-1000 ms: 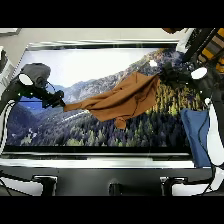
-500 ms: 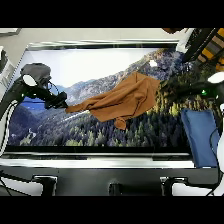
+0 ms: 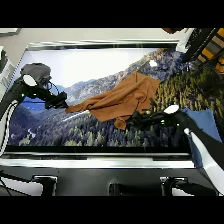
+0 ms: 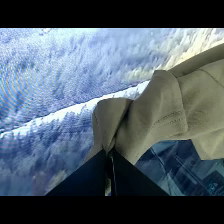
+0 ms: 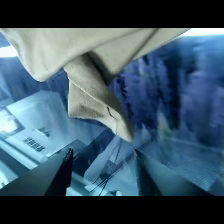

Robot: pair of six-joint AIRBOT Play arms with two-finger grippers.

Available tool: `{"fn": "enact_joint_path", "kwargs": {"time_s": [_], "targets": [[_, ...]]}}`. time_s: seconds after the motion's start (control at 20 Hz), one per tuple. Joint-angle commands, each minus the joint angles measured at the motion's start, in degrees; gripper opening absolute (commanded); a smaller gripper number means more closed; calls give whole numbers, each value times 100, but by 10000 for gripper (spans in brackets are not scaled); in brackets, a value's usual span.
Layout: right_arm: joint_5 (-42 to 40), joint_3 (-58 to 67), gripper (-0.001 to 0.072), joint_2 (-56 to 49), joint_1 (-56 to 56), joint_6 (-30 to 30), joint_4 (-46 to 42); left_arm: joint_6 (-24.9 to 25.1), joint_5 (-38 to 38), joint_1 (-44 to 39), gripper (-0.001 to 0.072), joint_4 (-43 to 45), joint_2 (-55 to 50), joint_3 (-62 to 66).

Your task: Fold the clothes and pants, and hang the long-sleeved shirts on hangers.

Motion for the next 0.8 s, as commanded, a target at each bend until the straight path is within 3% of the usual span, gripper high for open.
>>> {"fn": "enact_joint_path", "kwargs": {"time_s": [0.0,0.25,0.35,0.4,0.45,0.5,0.65,0.75], "targets": [[-822,-223,458,-131,603,-72,205,7,0,-2,19,2,-2,-2],[-1193,-223,447,-295,632,-76,581,9,7,-2,19,2,-2,-2],[-1283,-223,376,-367,634,-72,699,9,13,-2,19,2,-2,-2],[-1316,-223,320,-409,640,-74,761,9,13,-2,19,4,-2,-2],[-1384,-223,211,-433,671,-85,837,9,13,-2,19,4,-2,-2],[-1440,-214,34,-426,723,-188,911,9,9,-2,19,2,-2,-2],[-1390,28,30,-315,695,-334,1082,63,9,31,18,-52,66,20],[-1331,450,29,26,527,-404,1029,354,-15,184,18,-354,275,177]]}}
